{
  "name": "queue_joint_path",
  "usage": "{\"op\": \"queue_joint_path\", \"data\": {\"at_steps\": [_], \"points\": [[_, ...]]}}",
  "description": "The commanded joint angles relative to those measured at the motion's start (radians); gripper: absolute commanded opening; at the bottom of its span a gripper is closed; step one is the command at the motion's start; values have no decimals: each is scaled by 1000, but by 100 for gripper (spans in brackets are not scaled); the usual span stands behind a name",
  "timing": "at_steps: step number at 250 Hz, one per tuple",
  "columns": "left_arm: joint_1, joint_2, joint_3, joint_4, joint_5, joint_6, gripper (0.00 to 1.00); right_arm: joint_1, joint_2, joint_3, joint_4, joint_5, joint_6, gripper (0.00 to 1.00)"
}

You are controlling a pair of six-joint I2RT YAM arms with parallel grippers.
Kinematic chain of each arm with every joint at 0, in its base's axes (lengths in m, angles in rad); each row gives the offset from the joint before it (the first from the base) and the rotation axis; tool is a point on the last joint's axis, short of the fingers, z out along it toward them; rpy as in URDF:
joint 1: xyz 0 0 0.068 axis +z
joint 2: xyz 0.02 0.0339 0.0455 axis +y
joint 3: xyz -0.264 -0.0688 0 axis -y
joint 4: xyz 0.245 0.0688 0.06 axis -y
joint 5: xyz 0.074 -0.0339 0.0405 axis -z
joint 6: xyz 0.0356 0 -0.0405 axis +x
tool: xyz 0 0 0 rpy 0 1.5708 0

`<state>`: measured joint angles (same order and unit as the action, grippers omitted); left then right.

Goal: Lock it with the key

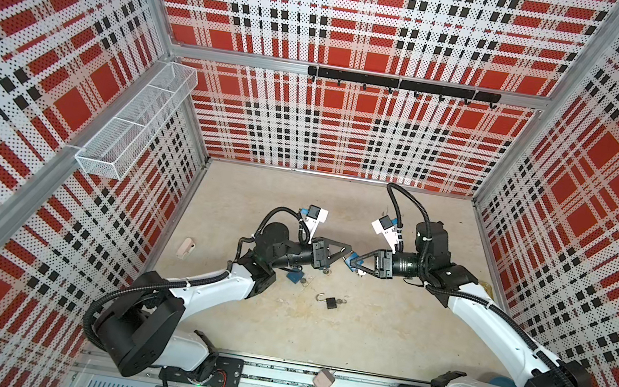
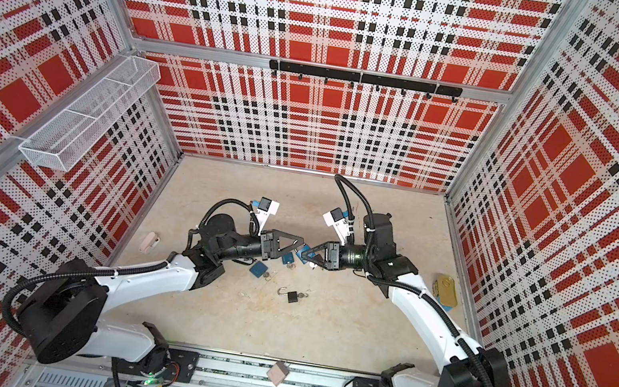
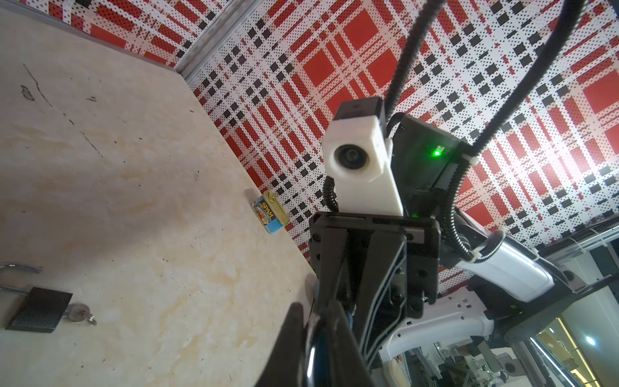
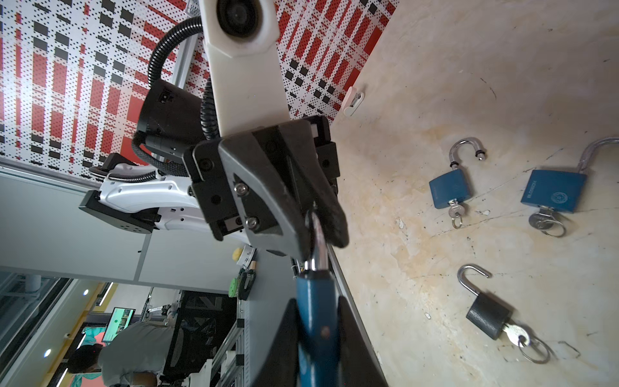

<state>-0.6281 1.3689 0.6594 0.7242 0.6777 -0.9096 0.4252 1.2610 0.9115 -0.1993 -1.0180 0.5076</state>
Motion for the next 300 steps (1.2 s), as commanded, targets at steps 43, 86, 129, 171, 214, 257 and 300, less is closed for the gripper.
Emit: {"op": "queue_joint_path", "data": {"at_steps": [43,86,129,171,214,257,300], "points": [[-13,10,-18,-132,141,-17,18,-3,-22,91,150,88,-55,0],[-7,6,-19,-132,154,-22,18,-3,-19,95,149,88,-55,0],[-4,11,-25,-116,165,-33,18,-4,-20,94,146,94,-55,0],[5,27,-40,-42,187,-81,17,-3,-22,98,139,101,-55,0],[9,51,-46,36,201,-127,1,-3,-20,100,136,108,-55,0],[17,58,-44,53,208,-133,0,-3,-17,92,132,122,-82,0],[46,53,-44,53,225,-124,0,-3,-25,55,183,126,-68,15]]}}
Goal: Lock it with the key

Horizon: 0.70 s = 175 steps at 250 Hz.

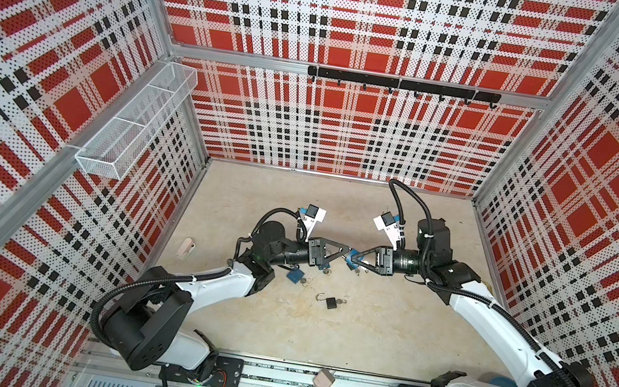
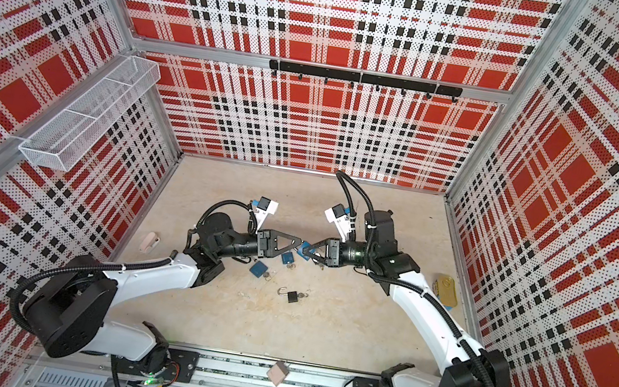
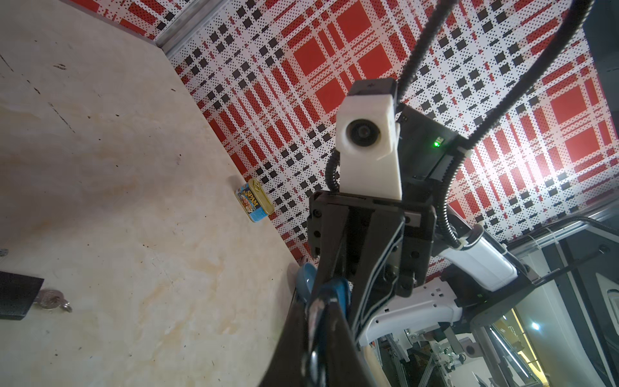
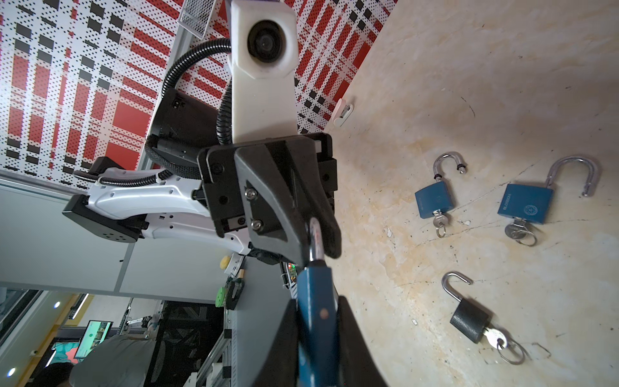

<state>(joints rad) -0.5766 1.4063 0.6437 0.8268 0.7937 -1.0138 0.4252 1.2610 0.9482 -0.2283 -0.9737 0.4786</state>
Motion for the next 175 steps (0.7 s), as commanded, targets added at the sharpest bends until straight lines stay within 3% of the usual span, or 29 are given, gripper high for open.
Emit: {"op": "queue_joint_path", "data": {"at_steps": [1,15,61,175], "points": [[-4,15,-29,-50,110,-19,0,-3,-25,18,213,81,-39,16],[7,13,-24,-56,121,-12,0,-3,-29,8,228,76,-4,28],[45,11,8,-119,164,29,0,-17,-52,-37,280,55,41,42],[100,-10,127,-307,245,120,0,-69,-121,-200,370,4,129,43]]}}
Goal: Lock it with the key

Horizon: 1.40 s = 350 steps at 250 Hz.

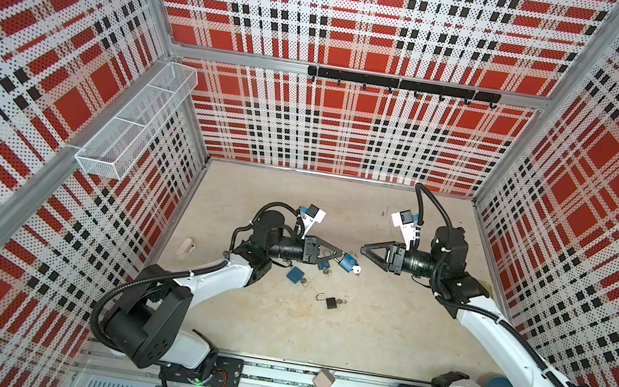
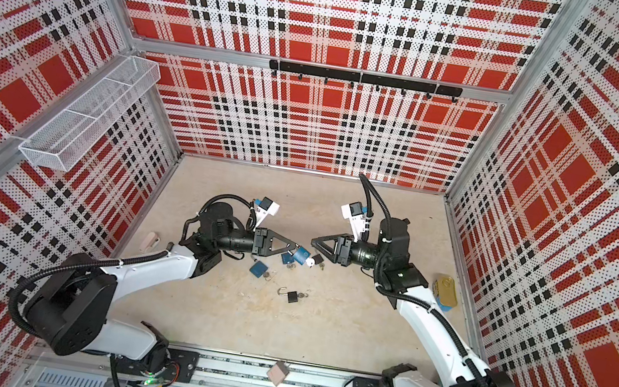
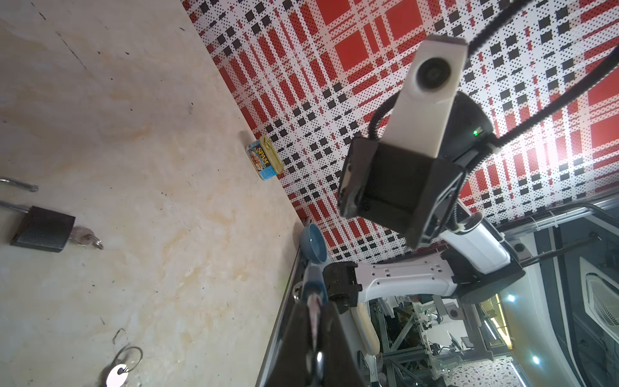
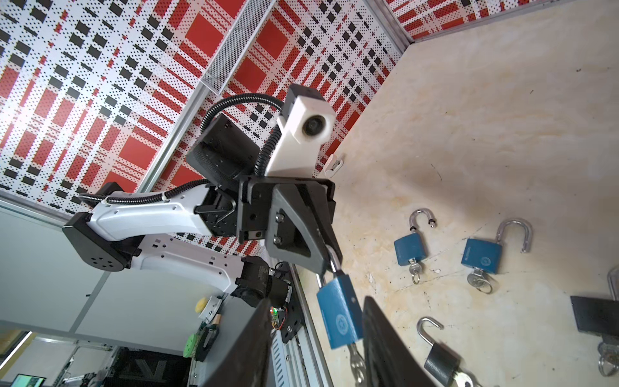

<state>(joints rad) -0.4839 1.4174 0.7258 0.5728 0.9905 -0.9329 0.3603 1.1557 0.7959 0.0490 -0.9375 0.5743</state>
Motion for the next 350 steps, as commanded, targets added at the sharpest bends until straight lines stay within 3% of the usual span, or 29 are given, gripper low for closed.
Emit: {"op": "queue_joint_path", "data": {"at_steps": [1,62,78,102,185,294,350], "points": [[8,-22,45,-55,48,40,0,-4,-16,-50,95,-33,34,43],[11,-52,63,-103,42,59,0,-4,20,-98,219,-86,105,31],[11,-56,68,-108,39,61,0,-3,27,-104,247,-99,123,32],[11,-60,79,-112,30,60,0,-4,33,-113,260,-111,136,41],[11,-61,114,-116,12,60,0,-4,48,-145,323,-139,177,38],[14,-59,127,-116,-7,58,0,-4,89,-155,436,-166,248,8],[19,-64,122,-115,-23,65,0,-3,90,-164,449,-167,259,14]]}}
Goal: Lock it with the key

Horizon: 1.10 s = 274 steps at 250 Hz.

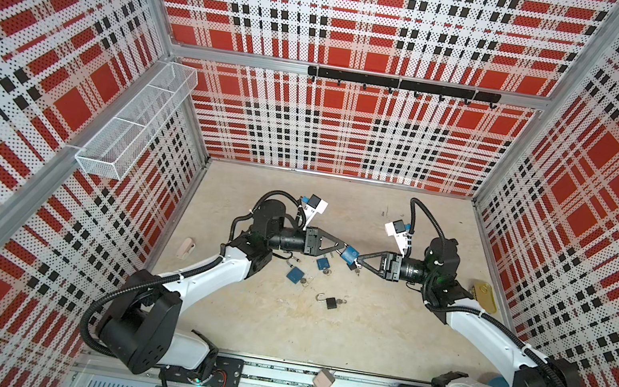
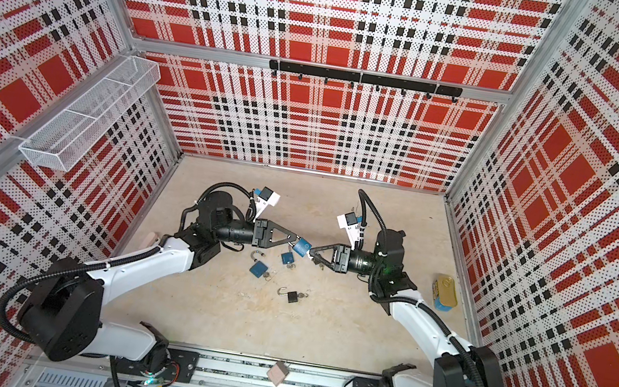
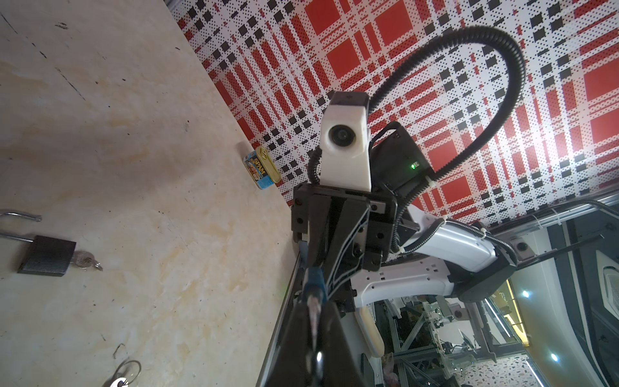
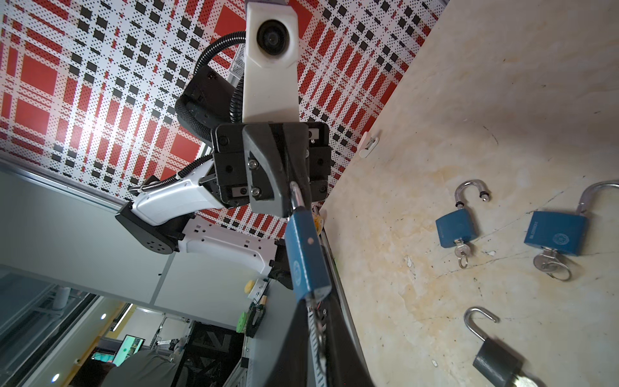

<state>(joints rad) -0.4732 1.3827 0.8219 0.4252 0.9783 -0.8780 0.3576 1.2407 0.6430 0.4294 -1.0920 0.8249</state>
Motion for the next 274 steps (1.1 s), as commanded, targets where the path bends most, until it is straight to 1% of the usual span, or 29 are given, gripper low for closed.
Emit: {"op": "queue_joint_path", "data": {"at_steps": [1,19,39,75,104,137,180,202,223,241,257,274], "points": [[8,-29,26,33,-11,10,0,-1,5,-10,70,-13,9,14],[9,-30,25,32,-18,11,0,-1,5,-12,75,-14,14,10],[10,-34,25,32,-25,14,0,-1,5,-12,81,-16,16,0],[15,-31,23,33,-22,16,0,-1,1,-20,91,-4,25,0],[39,-38,21,32,-8,15,0,-1,-14,-28,44,19,-6,0],[79,-37,21,32,28,14,0,-14,-59,-51,-18,59,-27,0],[111,-40,17,18,61,20,0,-55,-130,-96,-54,86,-12,0],[107,-36,15,-19,66,45,0,-81,-178,-93,-136,117,-40,0],[90,-31,9,-74,63,85,0,-103,-232,-68,-277,167,-100,0],[58,-33,17,-182,35,163,0,-120,-280,-31,-434,243,-167,0],[11,-27,42,-319,-9,265,0,-143,-311,16,-618,355,-225,0],[-47,-10,77,-445,-65,364,0,-183,-324,34,-719,379,-259,0]]}}
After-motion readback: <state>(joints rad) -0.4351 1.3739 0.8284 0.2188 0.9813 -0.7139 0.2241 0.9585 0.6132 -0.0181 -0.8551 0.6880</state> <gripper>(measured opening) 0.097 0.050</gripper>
